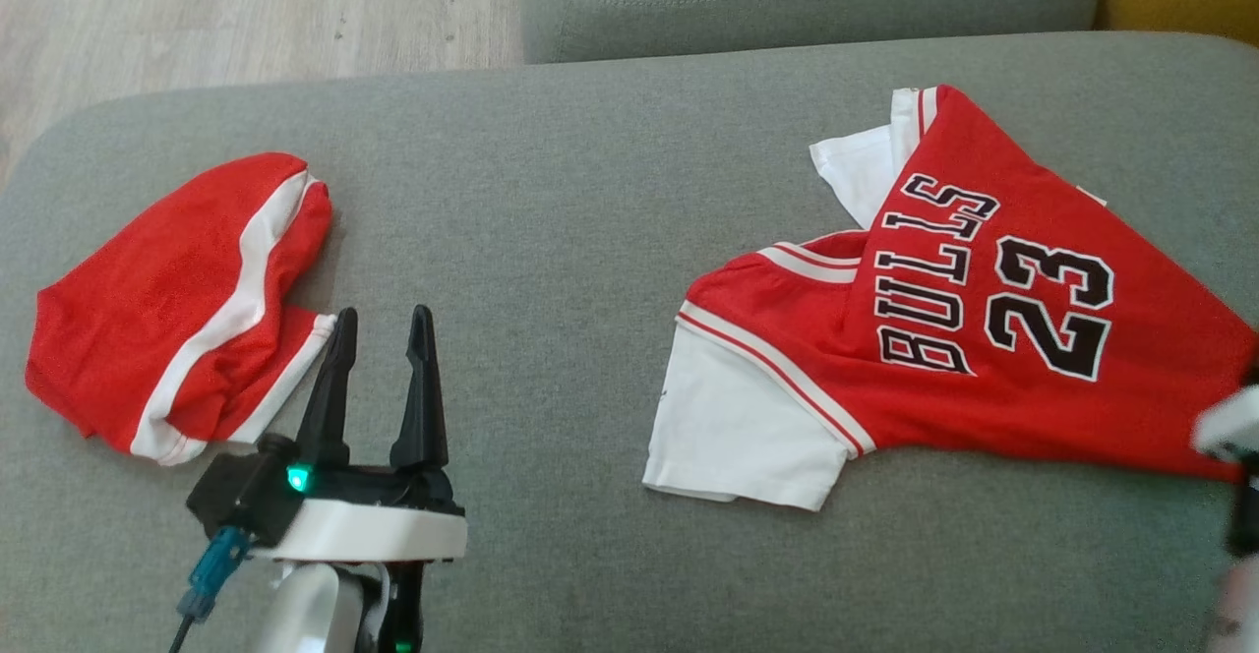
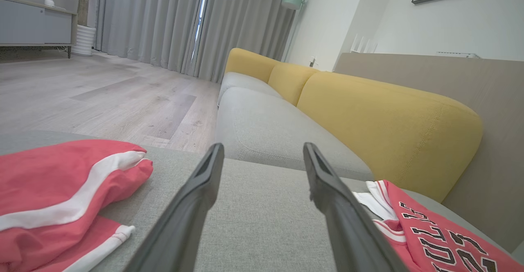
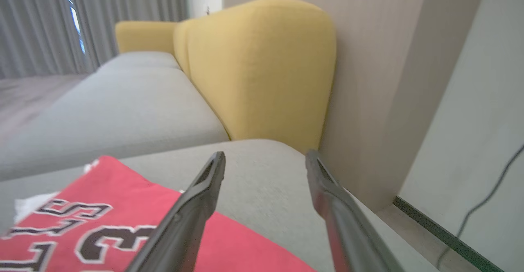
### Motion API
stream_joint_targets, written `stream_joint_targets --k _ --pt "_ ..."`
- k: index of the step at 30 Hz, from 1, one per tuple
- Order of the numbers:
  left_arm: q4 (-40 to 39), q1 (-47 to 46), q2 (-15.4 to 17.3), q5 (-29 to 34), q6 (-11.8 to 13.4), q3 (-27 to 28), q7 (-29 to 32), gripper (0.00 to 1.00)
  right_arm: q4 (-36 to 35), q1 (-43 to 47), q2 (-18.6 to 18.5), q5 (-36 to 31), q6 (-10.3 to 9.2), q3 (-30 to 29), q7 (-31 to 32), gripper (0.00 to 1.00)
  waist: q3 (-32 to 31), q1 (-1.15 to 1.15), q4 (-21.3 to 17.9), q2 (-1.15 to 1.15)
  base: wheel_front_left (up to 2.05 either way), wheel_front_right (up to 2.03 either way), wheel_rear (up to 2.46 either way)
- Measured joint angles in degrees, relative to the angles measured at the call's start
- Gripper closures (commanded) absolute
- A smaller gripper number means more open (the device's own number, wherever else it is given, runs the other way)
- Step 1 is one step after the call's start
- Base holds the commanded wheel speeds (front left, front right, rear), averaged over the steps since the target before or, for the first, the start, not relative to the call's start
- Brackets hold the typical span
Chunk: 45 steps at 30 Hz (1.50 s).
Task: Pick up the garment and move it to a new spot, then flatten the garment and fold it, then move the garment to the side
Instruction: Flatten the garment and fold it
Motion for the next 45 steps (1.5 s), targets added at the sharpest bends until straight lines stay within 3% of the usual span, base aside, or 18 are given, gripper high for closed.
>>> stream_joint_targets --k 7,12,18,24,30,38,45 --pt "0.0 0.22 0.01 0.02 -0.01 0.02 0.0 0.0 -4.68 4.64 -0.02 11.4 0.0 15.43 -2.99 0.0 -0.67 0.0 0.06 0.0 0.0 0.0 0.0" --pt "-0.16 0.21 -0.01 0.1 -0.01 -0.09 0.0 0.0 -5.81 9.29 -0.03 15.22 0.0 25.1 -2.98 0.0 -0.62 0.0 0.96 0.0 0.0 0.0 0.0" --pt "-0.23 0.21 0.0 0.19 -0.02 -0.38 0.0 0.0 -5.61 10.46 -0.07 16.55 0.0 30.76 -2.44 0.0 -0.05 0.0 2.47 0.0 0.0 0.0 0.0" --pt "-0.21 0.08 0.0 0.18 -0.02 -0.66 0.0 0.0 -3.96 6.84 -0.15 14.6 0.0 33.89 1.76 0.0 1.2 0.0 4.34 0.0 0.0 0.0 0.0" --pt "0.08 -0.27 0.0 -0.44 -0.03 -2.02 0.0 0.0 4.09 -2.71 -0.3 12.41 0.0 35.44 11.45 0.0 3.11 0.0 7.41 0.0 0.0 0.0 0.0" --pt "0.48 -1.7 0.0 -1.42 -0.03 -2.64 0.0 0.0 18.86 -11.18 -0.44 13.11 0.0 30.6 19.33 0.0 5.39 0.01 11.38 0.0 0.0 0.0 0.0" --pt "0.52 -1.93 -0.01 -1.99 -0.02 -3.41 0.0 0.0 26.57 -15.26 -0.54 13.37 0.0 28.25 19.89 0.0 5.99 0.0 12.1 0.0 0.0 0.0 0.0"
